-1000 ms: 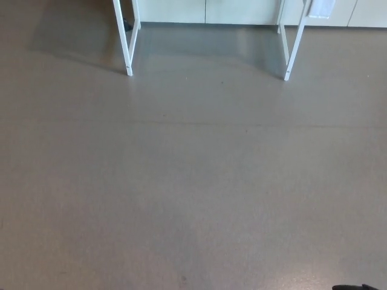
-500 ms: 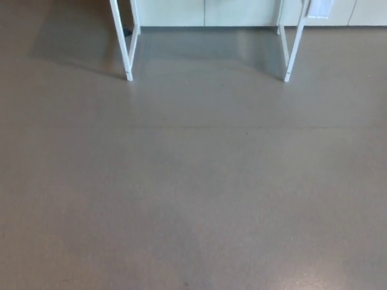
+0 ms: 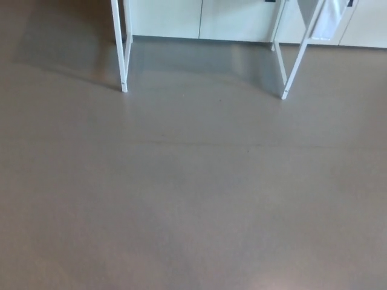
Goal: The robot walk towards a table in front and then pushes a layer of a file tray back to its original position using its right hand
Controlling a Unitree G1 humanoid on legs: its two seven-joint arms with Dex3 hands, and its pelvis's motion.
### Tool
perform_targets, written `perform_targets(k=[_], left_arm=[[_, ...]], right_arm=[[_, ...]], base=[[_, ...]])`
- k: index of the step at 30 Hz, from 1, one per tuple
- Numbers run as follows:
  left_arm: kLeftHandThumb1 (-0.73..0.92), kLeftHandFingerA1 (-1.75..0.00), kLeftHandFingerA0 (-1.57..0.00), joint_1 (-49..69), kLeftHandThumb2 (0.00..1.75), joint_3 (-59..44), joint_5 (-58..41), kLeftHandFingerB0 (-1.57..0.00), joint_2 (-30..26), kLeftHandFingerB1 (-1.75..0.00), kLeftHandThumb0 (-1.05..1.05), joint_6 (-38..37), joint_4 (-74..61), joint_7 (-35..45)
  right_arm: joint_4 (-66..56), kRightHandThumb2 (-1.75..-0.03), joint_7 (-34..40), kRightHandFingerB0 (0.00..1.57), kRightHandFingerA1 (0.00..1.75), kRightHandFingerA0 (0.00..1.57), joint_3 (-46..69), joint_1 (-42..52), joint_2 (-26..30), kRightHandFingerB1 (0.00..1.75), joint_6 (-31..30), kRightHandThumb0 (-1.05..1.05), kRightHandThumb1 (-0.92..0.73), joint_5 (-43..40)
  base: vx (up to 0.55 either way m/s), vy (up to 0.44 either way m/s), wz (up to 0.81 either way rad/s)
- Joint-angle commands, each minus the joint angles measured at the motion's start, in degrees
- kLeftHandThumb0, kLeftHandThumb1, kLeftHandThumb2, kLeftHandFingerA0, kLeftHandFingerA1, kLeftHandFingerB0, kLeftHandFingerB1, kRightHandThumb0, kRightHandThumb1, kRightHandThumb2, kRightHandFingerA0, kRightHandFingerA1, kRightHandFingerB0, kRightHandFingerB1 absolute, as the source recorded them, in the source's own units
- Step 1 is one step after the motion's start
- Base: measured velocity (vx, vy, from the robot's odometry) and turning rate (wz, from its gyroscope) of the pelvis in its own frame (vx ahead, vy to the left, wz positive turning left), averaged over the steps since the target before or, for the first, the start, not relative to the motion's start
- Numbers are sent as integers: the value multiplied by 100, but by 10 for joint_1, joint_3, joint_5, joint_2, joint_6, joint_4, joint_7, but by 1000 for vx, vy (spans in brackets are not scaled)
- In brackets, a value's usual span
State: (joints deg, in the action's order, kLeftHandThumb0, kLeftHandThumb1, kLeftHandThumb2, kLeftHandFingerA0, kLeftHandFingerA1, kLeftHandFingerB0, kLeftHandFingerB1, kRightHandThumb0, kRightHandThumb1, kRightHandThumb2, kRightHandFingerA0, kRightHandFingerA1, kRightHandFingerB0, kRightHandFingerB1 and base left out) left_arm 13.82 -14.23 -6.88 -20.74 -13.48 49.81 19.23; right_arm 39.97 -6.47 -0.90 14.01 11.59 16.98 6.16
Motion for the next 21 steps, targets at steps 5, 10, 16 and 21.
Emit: perform_targets(k=[5,10,16,21], left_arm=[[45,-51,-52,4,62,3,7,-39,-10,-41,-30,-28,14,-5],[45,-51,-53,18,63,3,6,-39,-10,-42,-31,-40,18,1],[45,-51,-52,17,63,8,10,-41,-12,-42,-31,-56,51,-4],[45,-51,-54,21,64,13,18,-42,-12,-43,-32,-67,49,-13]], right_arm=[[-2,-57,8,44,53,66,-4,6,10,43,3,-36,-55,11],[5,-74,7,40,64,62,-4,21,9,54,23,-40,-42,7],[13,-77,7,41,67,64,-8,29,11,56,33,-41,-42,11],[20,-77,11,41,66,65,-10,26,12,55,39,-41,-43,14]], base=[[263,-50,17],[369,-180,13],[306,-122,-2],[328,126,-22]])
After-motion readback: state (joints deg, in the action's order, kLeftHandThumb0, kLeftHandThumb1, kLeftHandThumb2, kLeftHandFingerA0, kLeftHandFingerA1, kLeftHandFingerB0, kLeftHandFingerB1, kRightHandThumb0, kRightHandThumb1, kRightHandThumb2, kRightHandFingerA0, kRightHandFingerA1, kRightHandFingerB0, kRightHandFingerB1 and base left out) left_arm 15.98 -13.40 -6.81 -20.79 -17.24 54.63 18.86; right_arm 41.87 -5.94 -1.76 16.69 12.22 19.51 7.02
